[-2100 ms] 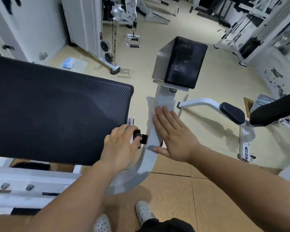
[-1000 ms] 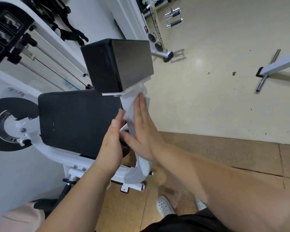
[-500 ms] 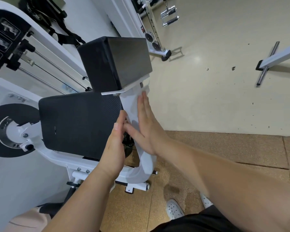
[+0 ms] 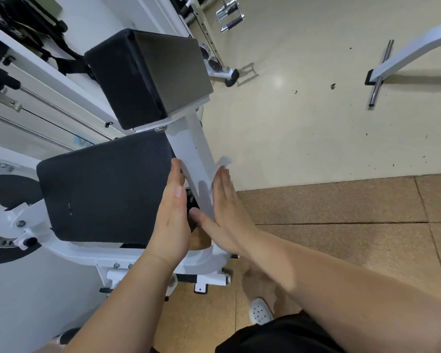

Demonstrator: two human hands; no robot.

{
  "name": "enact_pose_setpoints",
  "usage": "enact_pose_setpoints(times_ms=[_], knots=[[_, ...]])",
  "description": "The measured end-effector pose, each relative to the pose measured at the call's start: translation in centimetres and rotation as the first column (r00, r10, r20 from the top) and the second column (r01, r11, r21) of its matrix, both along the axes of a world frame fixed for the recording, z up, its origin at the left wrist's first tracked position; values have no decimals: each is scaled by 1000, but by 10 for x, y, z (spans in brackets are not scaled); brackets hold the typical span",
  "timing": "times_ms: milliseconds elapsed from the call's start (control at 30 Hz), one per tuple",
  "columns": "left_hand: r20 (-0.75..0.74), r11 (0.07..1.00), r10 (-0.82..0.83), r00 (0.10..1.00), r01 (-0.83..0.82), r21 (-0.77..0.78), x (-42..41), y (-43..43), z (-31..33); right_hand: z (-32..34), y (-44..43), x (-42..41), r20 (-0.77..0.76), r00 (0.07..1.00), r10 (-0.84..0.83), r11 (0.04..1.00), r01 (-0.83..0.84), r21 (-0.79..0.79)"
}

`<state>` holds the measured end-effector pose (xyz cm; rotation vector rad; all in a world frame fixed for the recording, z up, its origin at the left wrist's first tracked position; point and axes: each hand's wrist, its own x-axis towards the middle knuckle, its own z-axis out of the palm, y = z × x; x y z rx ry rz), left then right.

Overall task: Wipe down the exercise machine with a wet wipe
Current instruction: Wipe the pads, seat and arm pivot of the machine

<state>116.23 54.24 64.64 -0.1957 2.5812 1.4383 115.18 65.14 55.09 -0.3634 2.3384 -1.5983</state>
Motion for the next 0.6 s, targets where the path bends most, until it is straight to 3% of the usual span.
enact_pose_setpoints(times_ms=[100, 233, 400, 533, 600], knots=[[-109, 982, -63, 992, 42, -182, 6, -17, -10, -11, -11, 3, -39, 993, -109, 992, 106, -74], [-129, 882, -216, 968, 136, -451, 16, -60, -27, -26, -25, 50, -68, 994, -81, 984, 91, 155], [-44, 787, -411, 910, 330, -521, 25, -100, -43, -44, -51, 71, -321, 947, 21, 830, 163, 534], [-32, 741, -498, 867, 406, -535, 15, -112, -46, -28, -47, 31, -591, 800, 101, 701, 364, 613], [-29, 742, -521, 853, 435, -510, 16, -117, -48, -14, -38, 13, -651, 739, 175, 651, 410, 639]])
